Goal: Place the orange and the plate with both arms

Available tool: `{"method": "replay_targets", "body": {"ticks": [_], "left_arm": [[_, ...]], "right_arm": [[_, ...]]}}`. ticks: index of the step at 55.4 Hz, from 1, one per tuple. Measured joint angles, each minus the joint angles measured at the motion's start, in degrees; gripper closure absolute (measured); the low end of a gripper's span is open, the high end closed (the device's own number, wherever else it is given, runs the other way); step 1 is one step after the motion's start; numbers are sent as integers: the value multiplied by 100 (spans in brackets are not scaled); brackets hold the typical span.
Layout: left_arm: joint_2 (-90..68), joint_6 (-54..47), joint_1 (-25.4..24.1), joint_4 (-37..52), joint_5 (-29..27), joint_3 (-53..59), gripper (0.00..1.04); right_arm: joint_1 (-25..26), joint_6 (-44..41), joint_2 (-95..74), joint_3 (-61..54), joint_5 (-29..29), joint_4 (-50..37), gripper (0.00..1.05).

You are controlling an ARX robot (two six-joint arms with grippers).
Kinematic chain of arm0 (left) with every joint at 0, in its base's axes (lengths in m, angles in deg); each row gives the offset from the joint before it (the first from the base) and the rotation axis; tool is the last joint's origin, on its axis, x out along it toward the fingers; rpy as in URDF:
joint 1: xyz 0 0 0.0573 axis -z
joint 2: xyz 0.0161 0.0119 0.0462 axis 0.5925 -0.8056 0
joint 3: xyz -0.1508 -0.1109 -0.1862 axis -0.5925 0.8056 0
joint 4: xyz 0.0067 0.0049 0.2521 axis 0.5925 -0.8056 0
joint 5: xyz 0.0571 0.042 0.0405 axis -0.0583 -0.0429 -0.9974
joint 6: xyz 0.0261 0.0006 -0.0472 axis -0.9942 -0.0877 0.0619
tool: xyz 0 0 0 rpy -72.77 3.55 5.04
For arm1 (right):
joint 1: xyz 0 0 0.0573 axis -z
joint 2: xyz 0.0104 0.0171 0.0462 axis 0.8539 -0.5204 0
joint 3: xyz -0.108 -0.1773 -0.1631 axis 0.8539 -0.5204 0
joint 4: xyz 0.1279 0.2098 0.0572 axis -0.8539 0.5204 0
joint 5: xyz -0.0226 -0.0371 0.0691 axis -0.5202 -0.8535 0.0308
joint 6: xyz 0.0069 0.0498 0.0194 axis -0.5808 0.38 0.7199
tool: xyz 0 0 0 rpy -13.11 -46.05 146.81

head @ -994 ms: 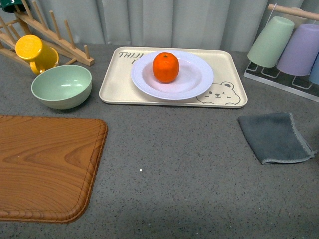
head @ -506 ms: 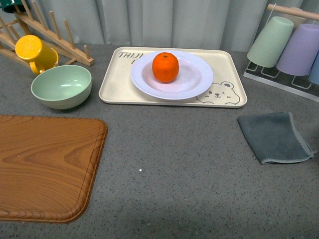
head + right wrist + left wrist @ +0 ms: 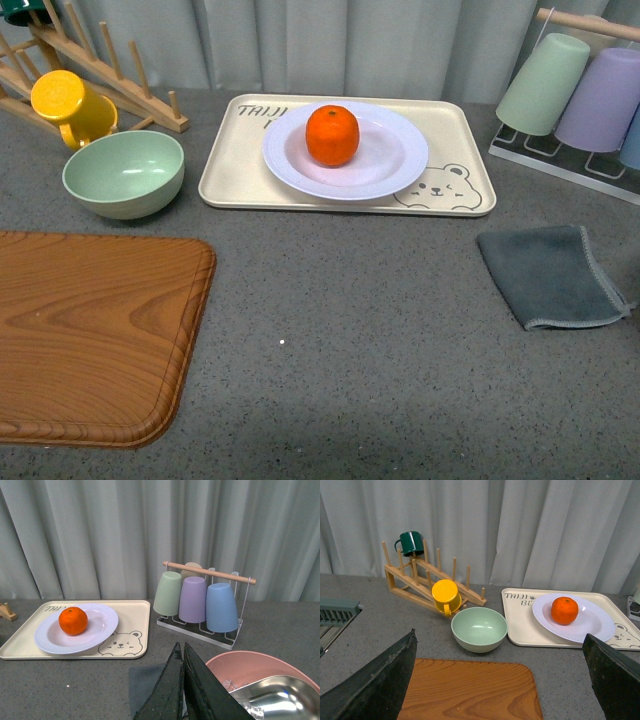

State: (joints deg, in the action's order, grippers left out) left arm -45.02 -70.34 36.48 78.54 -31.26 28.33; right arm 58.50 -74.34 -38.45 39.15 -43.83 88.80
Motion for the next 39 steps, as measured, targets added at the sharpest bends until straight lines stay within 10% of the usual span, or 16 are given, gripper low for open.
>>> {"method": "replay_targets", "body": {"ticks": [29,39], "left_arm": [[0,0,0,0,0,0,6],[0,0,0,0,0,0,6]], "right_arm": [[0,0,4,0,-2,0,8],[0,2,4,0,0,0,9]]}}
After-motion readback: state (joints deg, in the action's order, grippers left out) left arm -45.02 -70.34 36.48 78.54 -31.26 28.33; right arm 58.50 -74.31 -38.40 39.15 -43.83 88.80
